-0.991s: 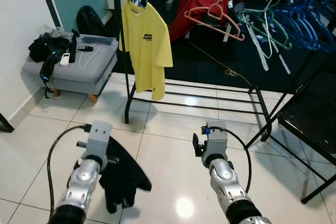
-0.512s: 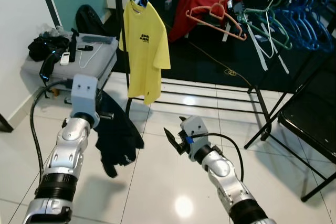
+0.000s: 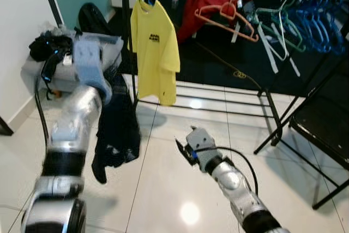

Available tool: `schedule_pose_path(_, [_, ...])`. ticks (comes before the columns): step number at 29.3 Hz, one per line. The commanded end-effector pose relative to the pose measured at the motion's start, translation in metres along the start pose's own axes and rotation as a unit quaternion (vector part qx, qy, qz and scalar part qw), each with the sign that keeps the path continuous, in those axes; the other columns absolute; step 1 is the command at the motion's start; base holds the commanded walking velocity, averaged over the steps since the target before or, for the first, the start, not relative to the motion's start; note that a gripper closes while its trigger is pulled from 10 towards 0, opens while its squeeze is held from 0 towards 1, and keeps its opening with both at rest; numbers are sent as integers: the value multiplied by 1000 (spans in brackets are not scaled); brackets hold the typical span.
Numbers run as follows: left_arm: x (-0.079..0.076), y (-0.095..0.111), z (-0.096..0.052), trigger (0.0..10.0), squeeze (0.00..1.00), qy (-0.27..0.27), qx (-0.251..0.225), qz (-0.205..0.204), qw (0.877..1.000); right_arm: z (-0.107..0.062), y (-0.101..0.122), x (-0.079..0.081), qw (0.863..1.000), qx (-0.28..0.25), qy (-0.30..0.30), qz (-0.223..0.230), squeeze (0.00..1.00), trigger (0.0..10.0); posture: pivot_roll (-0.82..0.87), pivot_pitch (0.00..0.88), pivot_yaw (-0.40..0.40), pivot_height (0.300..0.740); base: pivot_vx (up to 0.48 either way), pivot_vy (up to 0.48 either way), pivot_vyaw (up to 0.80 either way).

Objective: Hang hanger

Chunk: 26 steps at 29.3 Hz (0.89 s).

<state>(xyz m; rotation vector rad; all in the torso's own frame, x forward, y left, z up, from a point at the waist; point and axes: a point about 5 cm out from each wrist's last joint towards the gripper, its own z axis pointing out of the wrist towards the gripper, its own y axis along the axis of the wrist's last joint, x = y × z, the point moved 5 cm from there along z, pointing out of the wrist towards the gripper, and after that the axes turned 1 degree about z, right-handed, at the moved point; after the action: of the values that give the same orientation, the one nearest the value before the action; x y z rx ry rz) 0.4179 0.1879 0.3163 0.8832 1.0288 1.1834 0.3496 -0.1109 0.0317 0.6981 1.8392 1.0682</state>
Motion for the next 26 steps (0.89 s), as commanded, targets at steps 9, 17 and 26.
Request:
schedule_pose_path(9, [2,22,7,10000,0,-24,-28,-69,997,-18,-56,34,990,121,64,12,0,10000,-16,116,-12,740,0,0,0])
schedule_pose_path(17, [-4,26,6,10000,0,-38,-21,-93,995,-11,-37,31,997,68,37,29,0,10000,-15,122,-15,740,0,0,0])
schedule_pose_path(26, [-8,26,5,10000,0,-46,-16,-95,994,-3,-11,19,999,12,11,31,0,10000,-15,122,-19,740,0,0,0])
